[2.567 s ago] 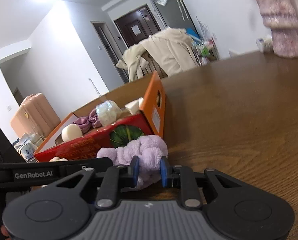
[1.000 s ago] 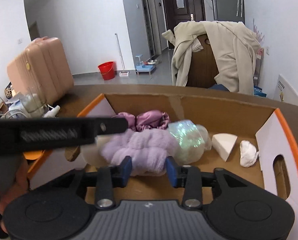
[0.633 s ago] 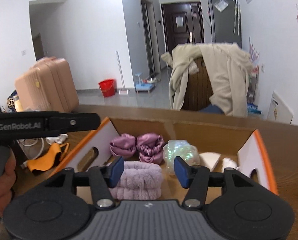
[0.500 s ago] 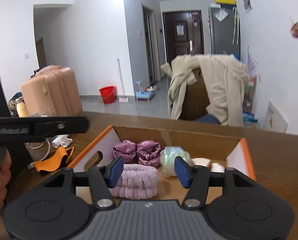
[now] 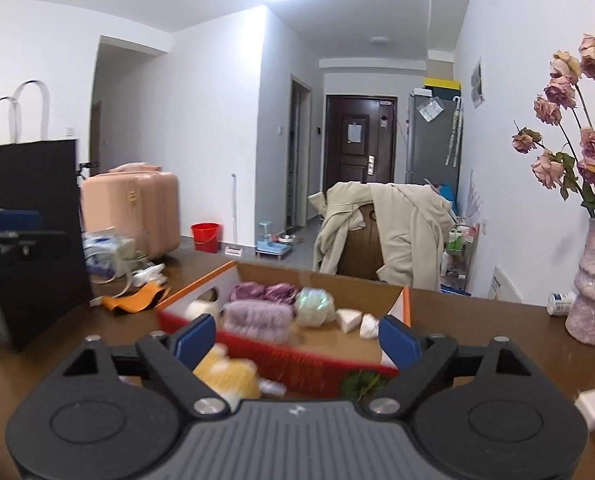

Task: Organize soft objects
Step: 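Withdraw both open tools from the box back over the pile, then close both tools on the brown-red sponge block and lift it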

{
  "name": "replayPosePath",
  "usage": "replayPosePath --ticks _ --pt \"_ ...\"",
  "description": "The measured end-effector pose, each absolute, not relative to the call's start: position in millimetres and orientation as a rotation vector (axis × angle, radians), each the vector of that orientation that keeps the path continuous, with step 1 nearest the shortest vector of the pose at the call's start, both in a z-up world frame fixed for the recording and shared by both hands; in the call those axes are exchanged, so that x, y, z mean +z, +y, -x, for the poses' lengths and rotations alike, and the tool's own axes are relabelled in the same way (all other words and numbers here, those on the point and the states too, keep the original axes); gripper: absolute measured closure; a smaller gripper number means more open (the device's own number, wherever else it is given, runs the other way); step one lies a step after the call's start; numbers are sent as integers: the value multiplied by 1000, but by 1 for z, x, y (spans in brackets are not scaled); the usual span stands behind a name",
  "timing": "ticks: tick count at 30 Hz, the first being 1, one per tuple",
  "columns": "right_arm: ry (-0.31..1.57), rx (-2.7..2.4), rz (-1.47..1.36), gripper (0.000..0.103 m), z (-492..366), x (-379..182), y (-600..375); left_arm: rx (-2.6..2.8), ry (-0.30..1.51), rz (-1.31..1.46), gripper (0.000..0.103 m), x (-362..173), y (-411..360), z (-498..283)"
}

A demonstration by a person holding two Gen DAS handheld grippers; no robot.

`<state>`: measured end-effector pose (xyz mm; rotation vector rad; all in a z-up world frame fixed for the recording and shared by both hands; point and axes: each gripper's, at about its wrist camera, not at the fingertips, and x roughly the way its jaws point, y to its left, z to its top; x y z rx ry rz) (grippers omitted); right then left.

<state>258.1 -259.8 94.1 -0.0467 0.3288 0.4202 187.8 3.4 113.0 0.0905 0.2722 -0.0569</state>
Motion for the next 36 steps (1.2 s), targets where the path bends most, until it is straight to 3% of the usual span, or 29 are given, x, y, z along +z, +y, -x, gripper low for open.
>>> replayPosePath --ticks 5,15,30,32,34,36 --pt "309 469 62 3 -204 71 -258 -11 319 2 0 82 8 -144" --pt "414 505 25 2 -143 19 -251 63 452 115 0 23 27 -109" --pt "462 491 -9 5 -160 8 -254 -25 477 173 1 30 10 -132" --pt "492 517 -22 9 -168 5 -253 -89 478 197 10 32 5 -138" --pt "539 532 -29 12 -179 1 -249 -141 503 219 27 31 0 -149" --pt "567 533 -36 15 -188 -2 -246 -172 553 230 33 26 -6 -166"
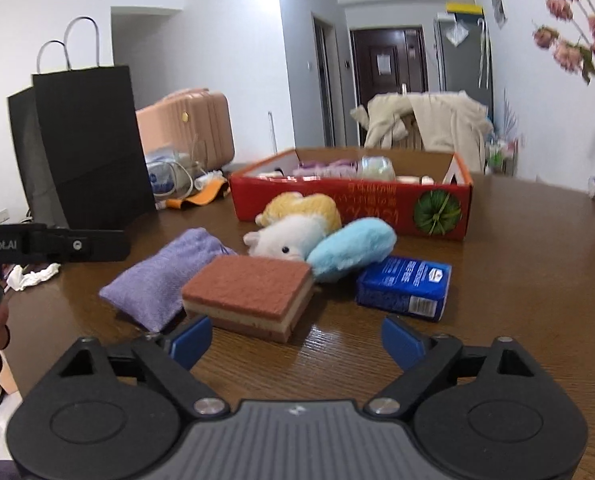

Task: Organize soft objects
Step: 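Close both tools on the brown-red sponge block and lift it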

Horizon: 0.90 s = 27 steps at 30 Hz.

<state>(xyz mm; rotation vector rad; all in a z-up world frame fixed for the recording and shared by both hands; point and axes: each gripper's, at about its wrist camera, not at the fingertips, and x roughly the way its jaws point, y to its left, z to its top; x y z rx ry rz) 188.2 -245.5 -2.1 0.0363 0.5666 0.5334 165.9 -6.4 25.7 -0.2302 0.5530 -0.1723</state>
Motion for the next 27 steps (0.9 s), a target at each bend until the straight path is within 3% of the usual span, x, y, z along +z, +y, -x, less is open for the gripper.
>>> replayPosePath --ticks 5,14,16,27 --pt "603 562 -116 23 -214 -4 -242 -201 679 280 45 9 -14 -205" --pt "710 604 -260 49 -265 -19 -232 -195 757 375 62 -5 -2 -243" --pt "739 622 -285 59 -274 -24 -229 -196 756 375 63 -5 -3 -244" --pt "710 641 -277 66 -260 -14 -232 -217 692 335 69 15 -17 -217"
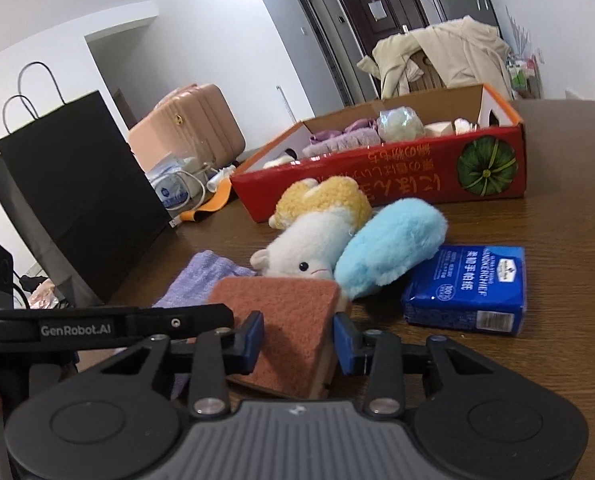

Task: Organize soft objects
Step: 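Carry the sponge block into the box and open both tools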

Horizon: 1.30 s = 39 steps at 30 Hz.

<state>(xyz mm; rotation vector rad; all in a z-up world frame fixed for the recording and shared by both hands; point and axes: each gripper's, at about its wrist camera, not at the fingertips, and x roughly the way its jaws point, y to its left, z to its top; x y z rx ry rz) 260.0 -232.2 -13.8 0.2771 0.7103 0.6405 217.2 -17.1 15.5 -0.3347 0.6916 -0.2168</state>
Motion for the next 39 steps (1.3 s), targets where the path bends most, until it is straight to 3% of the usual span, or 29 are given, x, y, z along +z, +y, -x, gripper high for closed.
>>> replayPosePath --ticks 10,19,29,39 --pt "593 631 -286 73 -214 18 -264 -250 614 321 69 39 -41 -186" --pt "496 615 -253 73 -228 44 -283 -285 532 325 69 69 -56 -226" --pt "476 558 -304 73 -346 68 -310 -300 532 393 69 82 -74 -364" --pt "626 457 -404 73 -474 17 -316 -244 714 473 69 24 -80 -466"
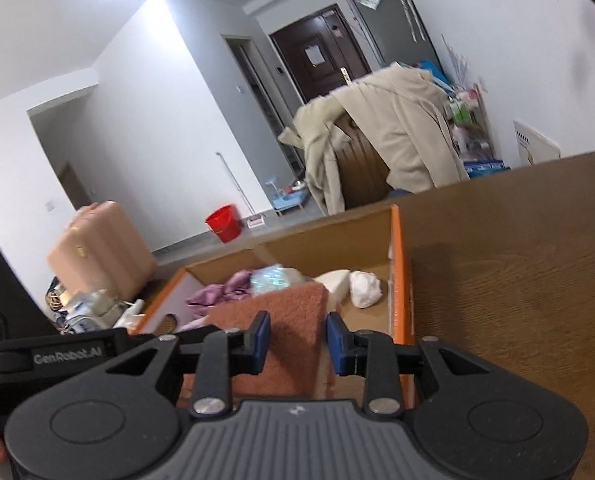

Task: Organize soft objects
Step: 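Carry the sponge block into the box and open both tools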

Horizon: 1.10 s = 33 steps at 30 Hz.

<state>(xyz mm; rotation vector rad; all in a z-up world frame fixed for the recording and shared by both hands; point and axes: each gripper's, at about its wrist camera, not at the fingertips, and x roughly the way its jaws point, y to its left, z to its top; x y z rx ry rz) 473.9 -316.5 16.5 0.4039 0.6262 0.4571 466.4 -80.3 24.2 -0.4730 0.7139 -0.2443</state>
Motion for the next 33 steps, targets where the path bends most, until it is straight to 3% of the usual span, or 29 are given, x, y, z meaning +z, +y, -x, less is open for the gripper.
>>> replayPosePath --ticks 6,8,9,10,15,17,20,22,24,28,33 --pt "655 401 -330 74 -491 -1 -307 -271 740 455 64 13 -85 -477" --pt "655 392 -301 68 -487 2 -304 -265 721 459 53 15 -85 -474" --pt "651 393 -300 59 -486 3 -303 -247 704 455 47 17 -83 -472" --pt "644 381 -294 54 -484 6 -303 -233 691 444 46 20 -83 -470" --pt "607 361 -287 48 -477 17 -306 -213 636 420 39 47 -70 -450" --pt "578 363 -289 44 -471 27 -308 -201 585 383 32 63 -63 -434" --pt "522 371 -299 31 -456 44 -313 -159 486 305 27 93 -49 -402" --pt "486 375 -288 29 -441 57 -315 -143 433 264 16 111 -40 -377" --pt "458 378 -255 27 -425 69 -314 -117 394 203 11 123 -33 -349" --pt "402 384 -157 17 -389 89 -310 -65 329 89 4 131 -28 -288" --pt "348 405 -66 15 -341 103 -306 -32 318 82 1 125 -19 -227"
